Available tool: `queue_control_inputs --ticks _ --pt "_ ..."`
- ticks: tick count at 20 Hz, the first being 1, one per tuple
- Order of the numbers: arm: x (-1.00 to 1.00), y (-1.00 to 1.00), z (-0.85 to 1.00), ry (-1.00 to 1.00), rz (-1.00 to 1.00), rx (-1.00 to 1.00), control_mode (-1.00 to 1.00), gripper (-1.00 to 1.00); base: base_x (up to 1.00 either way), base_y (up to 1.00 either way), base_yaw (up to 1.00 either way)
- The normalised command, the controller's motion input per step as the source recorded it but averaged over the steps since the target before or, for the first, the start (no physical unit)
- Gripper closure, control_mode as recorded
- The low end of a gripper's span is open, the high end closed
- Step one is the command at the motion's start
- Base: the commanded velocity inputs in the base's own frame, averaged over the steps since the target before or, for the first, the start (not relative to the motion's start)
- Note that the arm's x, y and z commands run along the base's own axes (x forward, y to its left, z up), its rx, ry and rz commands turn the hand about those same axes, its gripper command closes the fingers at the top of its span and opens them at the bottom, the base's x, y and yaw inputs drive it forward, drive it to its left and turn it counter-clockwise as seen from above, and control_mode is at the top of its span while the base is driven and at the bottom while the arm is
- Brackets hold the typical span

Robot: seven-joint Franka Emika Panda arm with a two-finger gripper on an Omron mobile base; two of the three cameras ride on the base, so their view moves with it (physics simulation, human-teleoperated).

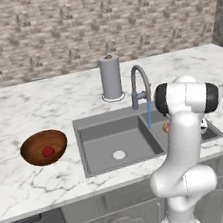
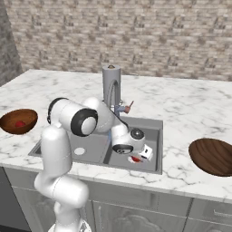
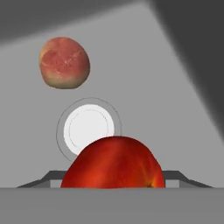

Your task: Pick the tomatos from the sink and place them in one bowl. Place the peach in the other bowl. Then turn off the sink faucet.

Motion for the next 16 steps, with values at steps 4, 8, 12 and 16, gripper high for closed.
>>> queue_control_inputs --ticks 4,8,12,16 --pt "0.03 0.00 0.75 0.03 0.00 0.00 -1.00 1.00 0.00 0.00 0.00" --pt "0.00 0.00 0.78 0.00 0.00 0.00 -1.00 1.00 0.00 0.00 0.00" --pt "0.00 0.00 0.71 -0.04 0.00 0.00 -1.00 1.00 0.00 0.00 0.00" --pt "-0.06 0.00 0.67 -0.01 0.01 0.00 -1.00 1.00 0.00 0.00 0.00"
